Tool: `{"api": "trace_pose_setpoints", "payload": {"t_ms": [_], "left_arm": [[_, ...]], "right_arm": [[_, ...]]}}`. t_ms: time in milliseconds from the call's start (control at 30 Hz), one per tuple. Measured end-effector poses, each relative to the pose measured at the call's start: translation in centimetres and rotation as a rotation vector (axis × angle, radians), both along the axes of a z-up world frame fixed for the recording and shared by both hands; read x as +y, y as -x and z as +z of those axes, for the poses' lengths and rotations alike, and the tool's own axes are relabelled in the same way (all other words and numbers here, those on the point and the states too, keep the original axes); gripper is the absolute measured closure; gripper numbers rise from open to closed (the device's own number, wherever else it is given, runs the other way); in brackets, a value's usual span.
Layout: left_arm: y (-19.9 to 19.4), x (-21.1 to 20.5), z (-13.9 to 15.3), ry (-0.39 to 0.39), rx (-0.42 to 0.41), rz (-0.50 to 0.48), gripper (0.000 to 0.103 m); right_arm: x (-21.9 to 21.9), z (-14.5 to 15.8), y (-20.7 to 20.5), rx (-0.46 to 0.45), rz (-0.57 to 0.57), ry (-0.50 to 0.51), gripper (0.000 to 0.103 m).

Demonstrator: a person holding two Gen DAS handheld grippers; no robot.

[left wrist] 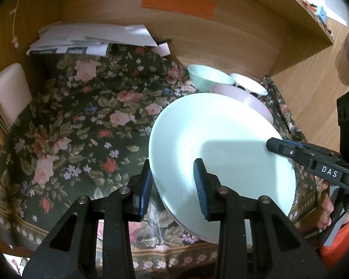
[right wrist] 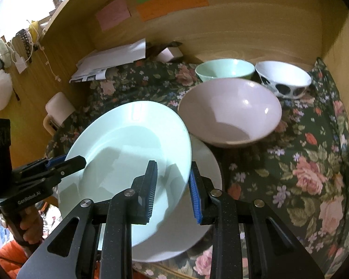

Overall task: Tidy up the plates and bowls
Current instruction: 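Carry the mint green plate over the white plate and lower it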

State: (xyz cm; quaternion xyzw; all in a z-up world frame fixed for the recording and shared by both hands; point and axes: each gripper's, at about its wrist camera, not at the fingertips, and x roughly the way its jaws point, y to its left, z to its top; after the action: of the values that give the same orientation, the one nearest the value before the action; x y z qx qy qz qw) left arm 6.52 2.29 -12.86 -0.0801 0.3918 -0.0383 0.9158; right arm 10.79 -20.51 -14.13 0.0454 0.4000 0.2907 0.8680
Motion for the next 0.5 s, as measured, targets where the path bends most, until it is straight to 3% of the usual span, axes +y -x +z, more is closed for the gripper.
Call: {"api": "trace_pose_setpoints", "payload": {"t_ms": [500], "left_arm": [[0.2,-0.8,-2.7,0.002,0.055,0.0,0.072]], "right_arm": [[-0.9,-2.5,0.4,0.06,-0.017,-0.025,0.078]]}}
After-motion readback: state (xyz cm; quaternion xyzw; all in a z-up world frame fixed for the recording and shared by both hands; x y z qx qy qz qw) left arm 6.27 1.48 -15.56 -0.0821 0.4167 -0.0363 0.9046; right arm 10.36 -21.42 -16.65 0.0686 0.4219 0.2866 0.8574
